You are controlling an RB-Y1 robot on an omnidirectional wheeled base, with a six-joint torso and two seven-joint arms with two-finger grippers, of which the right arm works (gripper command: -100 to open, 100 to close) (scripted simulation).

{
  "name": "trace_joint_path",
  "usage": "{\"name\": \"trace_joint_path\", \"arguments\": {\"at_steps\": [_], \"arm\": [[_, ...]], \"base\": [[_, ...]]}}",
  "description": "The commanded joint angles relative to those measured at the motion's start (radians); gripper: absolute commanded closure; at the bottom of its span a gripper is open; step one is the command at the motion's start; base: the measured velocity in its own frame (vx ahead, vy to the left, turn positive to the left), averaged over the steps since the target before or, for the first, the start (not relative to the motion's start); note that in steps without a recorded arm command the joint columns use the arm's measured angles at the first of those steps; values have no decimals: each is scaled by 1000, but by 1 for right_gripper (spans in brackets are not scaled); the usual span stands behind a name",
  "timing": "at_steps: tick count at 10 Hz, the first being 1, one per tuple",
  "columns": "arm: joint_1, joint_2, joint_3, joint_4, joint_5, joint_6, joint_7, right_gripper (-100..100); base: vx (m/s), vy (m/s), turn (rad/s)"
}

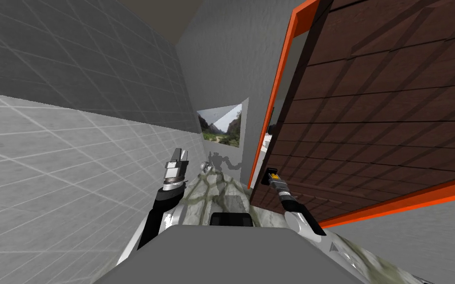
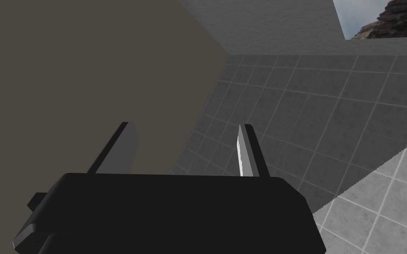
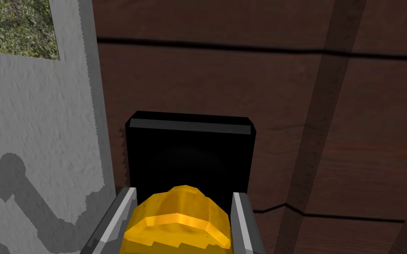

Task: Pull the door open

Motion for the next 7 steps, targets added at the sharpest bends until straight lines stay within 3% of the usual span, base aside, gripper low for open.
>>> {"name": "trace_joint_path", "arguments": {"at_steps": [1,6,7], "arm": [[8,-15,15,-5,4,-10,-16,100],[26,-68,56,-17,17,-45,-66,100],[25,-63,52,-13,15,-40,-60,100]], "base": [[-213,-35,127],[-229,-57,140],[-103,-18,30]]}}
